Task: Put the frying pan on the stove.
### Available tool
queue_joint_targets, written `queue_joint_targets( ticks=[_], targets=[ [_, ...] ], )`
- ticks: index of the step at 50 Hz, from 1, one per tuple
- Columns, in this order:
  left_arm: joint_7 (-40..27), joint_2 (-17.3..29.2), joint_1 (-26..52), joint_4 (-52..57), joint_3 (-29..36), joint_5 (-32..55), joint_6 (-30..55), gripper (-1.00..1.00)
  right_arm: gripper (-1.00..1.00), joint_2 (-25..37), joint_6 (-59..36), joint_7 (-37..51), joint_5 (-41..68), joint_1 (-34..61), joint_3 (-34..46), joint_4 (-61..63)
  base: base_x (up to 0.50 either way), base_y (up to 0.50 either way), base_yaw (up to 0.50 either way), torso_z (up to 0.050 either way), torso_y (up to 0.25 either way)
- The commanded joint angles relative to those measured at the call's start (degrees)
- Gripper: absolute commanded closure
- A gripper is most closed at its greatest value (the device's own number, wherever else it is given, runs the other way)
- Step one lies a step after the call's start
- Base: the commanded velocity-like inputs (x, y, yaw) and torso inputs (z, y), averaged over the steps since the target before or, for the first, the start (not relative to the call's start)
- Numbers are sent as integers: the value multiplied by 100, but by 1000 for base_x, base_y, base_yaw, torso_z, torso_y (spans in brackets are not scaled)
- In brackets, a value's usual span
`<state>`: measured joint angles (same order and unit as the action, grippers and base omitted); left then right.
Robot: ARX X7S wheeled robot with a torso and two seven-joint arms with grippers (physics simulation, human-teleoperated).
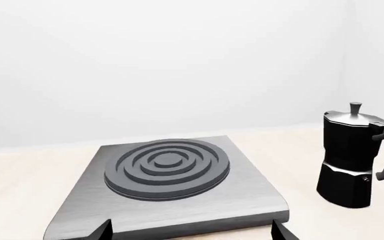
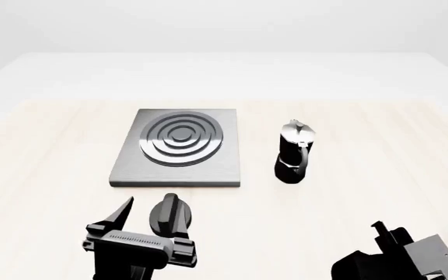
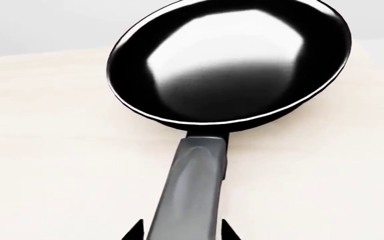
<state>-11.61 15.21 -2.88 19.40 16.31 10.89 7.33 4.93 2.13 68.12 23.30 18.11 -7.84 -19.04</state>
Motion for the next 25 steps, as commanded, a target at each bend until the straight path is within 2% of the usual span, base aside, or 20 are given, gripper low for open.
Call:
queue_joint_targets(
  ticks=[1, 17, 19, 25],
  targets=[
    [-30, 19, 19, 19, 29, 17, 7, -100, 100, 93, -41, -42, 74, -20, 128, 102, 0, 0, 0, 0, 0],
    [-74, 52, 5, -19, 50, 30, -41, -100, 100, 215, 255, -433, -165, -303, 611, 618, 1, 0, 0, 0, 0],
    [-81, 59, 15, 0, 63, 23, -18, -100, 100, 338, 206, -338, -572, -361, 845, 851, 0, 0, 0, 0, 0],
    [-106, 73, 6, 82, 86, 30, 20, -100, 100, 438, 153, -619, -400, -500, 1008, 1439, 0, 0, 0, 0, 0]
  ],
)
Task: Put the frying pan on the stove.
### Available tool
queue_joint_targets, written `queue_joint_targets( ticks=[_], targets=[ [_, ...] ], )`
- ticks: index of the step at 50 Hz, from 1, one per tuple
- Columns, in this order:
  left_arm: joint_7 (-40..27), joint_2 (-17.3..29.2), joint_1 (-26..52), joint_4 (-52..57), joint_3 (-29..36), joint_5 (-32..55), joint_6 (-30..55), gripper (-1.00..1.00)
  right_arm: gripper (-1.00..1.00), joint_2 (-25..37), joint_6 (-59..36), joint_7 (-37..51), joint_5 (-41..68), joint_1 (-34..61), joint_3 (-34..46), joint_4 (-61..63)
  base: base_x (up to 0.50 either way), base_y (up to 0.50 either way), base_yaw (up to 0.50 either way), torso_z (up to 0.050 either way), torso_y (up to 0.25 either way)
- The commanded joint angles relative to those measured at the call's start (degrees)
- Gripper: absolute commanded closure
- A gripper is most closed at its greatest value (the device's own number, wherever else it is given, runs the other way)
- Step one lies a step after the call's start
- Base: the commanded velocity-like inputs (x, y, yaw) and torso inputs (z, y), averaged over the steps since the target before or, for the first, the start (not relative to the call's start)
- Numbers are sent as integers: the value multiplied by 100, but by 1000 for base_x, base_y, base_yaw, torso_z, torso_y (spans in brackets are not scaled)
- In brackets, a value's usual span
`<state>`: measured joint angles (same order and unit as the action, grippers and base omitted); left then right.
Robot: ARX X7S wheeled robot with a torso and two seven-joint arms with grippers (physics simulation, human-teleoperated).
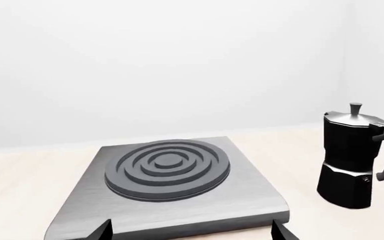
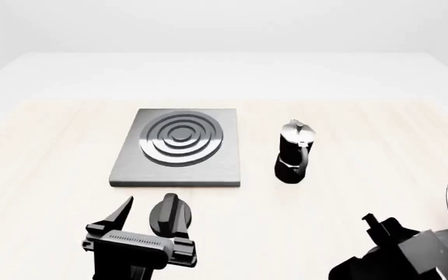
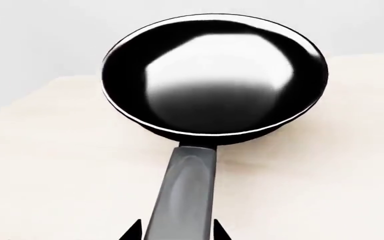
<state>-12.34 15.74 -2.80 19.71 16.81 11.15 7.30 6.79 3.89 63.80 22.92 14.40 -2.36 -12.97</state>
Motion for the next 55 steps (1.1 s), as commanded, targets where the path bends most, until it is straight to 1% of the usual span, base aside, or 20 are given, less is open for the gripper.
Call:
queue_joint_targets(
  ticks=[1, 12, 19, 27, 32, 44, 55],
  targets=[
    [-32, 23, -6, 63, 46, 4, 27, -100, 100, 277, -85, -155, -399, -133, 488, 922, 0, 0, 0, 0, 0],
    [-67, 37, -21, 124, 81, 27, 55, -100, 100, 451, -176, -429, -235, -300, 686, 1636, 0, 0, 0, 0, 2],
    [-108, 50, -16, 90, 121, -46, 30, -100, 100, 586, -127, -759, -107, -375, 884, 2104, 0, 0, 0, 0, 1],
    [-101, 70, -28, 125, 104, 40, 22, -100, 100, 640, -200, -883, 111, -429, 969, 2512, 0, 0, 0, 0, 1],
    [-122, 77, -17, 131, 125, 21, 33, -100, 100, 659, -123, -1021, 144, -453, 1071, 2642, 0, 0, 0, 0, 2],
    [-166, 77, -2, 60, 92, 55, -32, -100, 100, 855, -115, -1671, 414, -440, 1458, 2929, 0, 0, 0, 0, 1],
    [-209, 122, 80, 231, 128, 51, 128, -100, 100, 963, -96, -2115, 487, -358, 1809, 3186, 0, 0, 0, 0, 2]
  ],
)
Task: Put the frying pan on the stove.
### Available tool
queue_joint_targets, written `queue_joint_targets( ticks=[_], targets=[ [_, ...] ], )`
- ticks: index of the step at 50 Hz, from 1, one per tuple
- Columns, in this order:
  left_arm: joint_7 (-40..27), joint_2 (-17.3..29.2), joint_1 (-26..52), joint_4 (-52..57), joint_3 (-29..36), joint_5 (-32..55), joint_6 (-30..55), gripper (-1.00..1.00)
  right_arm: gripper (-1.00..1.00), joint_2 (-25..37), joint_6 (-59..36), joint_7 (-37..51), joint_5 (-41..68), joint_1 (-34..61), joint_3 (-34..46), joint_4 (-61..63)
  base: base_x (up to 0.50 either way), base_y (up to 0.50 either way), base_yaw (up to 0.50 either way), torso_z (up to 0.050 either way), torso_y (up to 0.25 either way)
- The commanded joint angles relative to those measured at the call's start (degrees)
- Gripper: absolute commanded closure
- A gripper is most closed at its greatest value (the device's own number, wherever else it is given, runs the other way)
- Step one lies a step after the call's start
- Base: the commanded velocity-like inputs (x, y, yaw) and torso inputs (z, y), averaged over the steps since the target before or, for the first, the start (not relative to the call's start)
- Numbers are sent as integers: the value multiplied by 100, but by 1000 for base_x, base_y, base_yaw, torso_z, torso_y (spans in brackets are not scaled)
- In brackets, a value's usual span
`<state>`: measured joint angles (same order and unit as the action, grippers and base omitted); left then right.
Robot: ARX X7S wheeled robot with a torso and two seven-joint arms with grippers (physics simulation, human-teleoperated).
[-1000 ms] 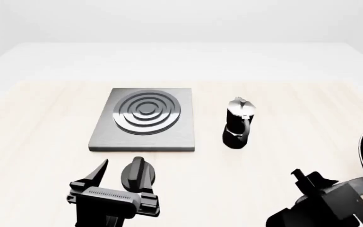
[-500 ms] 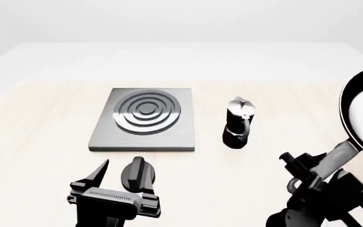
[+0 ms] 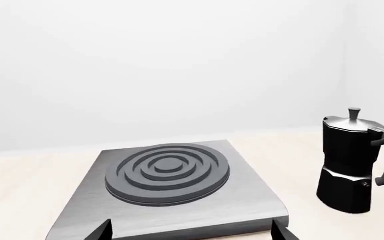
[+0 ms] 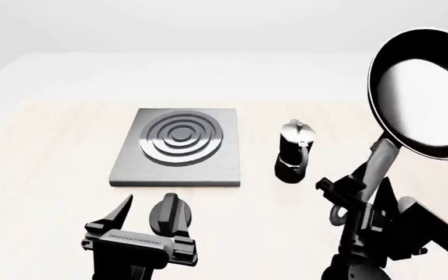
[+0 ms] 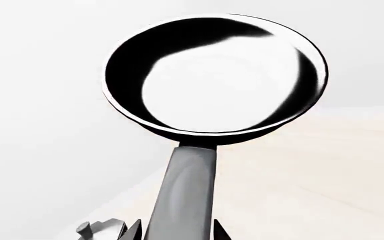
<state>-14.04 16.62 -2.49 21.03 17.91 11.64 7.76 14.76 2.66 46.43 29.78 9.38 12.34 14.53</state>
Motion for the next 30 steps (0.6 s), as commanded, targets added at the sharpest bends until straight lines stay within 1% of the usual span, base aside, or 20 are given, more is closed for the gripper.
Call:
queue_joint_targets(
  ticks=[1, 13, 20, 24, 30],
  targets=[
    [-42, 37, 50, 104, 24, -4, 88, -100, 100, 174, 3, -403, -172, 160, 362, 461, 0, 0, 0, 0, 0],
    [-47, 45, 40, 12, 67, -5, 18, -100, 100, 264, -192, -574, -113, 262, 619, 682, 0, 0, 0, 1, 2],
    [-70, 76, 37, 112, 90, -4, 85, -100, 100, 262, -282, -845, -150, 440, 893, 524, 0, 0, 0, 0, 3],
    [-75, 98, 50, 143, 102, -8, 114, -100, 100, 220, -248, -1037, -198, 543, 1027, 239, 0, 0, 0, 0, 0],
    [-96, 105, 34, 139, 110, -7, 100, -100, 100, 227, -104, -1304, -201, 555, 1180, 224, 0, 0, 0, 0, 2]
  ],
)
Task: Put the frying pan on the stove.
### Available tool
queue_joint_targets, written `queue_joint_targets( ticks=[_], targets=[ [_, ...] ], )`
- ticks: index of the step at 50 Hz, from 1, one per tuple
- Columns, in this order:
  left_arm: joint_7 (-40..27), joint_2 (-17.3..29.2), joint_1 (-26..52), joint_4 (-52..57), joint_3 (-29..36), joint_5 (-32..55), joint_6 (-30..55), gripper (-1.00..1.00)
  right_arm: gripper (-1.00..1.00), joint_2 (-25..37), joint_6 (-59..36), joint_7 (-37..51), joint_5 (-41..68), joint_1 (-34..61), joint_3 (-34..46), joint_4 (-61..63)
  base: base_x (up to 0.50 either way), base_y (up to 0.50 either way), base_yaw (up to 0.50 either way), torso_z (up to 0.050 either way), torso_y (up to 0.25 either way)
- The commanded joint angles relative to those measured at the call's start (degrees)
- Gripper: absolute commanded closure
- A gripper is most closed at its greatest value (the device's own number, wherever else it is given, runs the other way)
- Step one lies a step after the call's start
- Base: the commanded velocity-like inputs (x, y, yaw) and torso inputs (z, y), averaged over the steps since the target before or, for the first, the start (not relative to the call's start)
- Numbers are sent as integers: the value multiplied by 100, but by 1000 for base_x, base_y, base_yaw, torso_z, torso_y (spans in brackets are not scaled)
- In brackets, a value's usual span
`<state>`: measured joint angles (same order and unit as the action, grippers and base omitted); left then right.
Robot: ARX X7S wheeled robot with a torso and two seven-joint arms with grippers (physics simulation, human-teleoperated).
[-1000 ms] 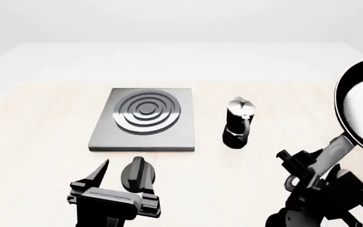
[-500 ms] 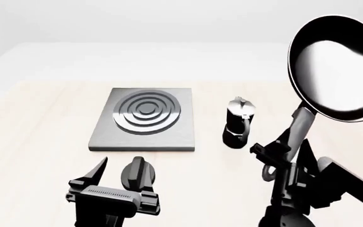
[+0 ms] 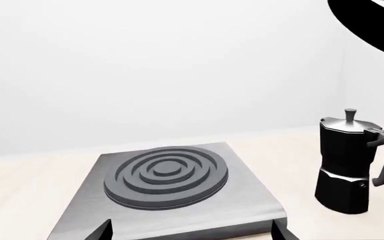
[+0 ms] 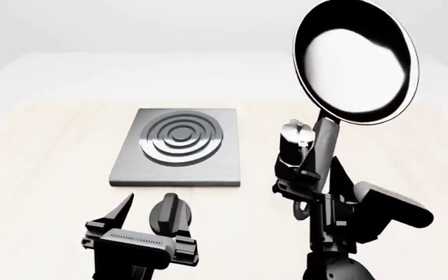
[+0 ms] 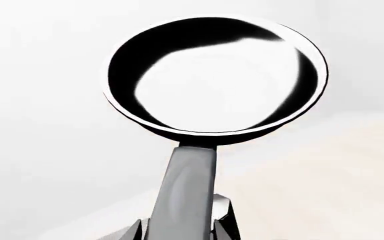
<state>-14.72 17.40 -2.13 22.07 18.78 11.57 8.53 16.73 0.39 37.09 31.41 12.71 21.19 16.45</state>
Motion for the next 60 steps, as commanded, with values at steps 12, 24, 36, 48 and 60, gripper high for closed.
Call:
queue_joint_targets(
  ticks=[12, 24, 36, 48, 60],
  targets=[
    [-52, 36, -19, -26, 43, 3, -35, -100, 100, 71, -211, -756, -575, 552, 820, -124, 0, 0, 0, 0, 3],
    [-81, 46, -35, -53, 35, 42, -75, -100, 100, 30, -277, -1101, -674, 761, 1147, -398, 0, 0, 0, 1, 2],
    [-128, 115, -107, 85, -5, 97, -50, -100, 100, 30, -486, -1521, -693, 1199, 1416, -664, 0, 0, 0, 1, 2],
    [-176, 159, -124, 218, 11, 105, 23, -100, 100, 44, -694, -1940, -802, 1705, 1653, -1175, 0, 0, 0, 0, 2],
    [-241, 242, -158, 418, 1, 96, 141, -100, 100, -86, -571, -2347, -670, 1981, 1703, -1712, 0, 0, 0, 1, 2]
  ],
)
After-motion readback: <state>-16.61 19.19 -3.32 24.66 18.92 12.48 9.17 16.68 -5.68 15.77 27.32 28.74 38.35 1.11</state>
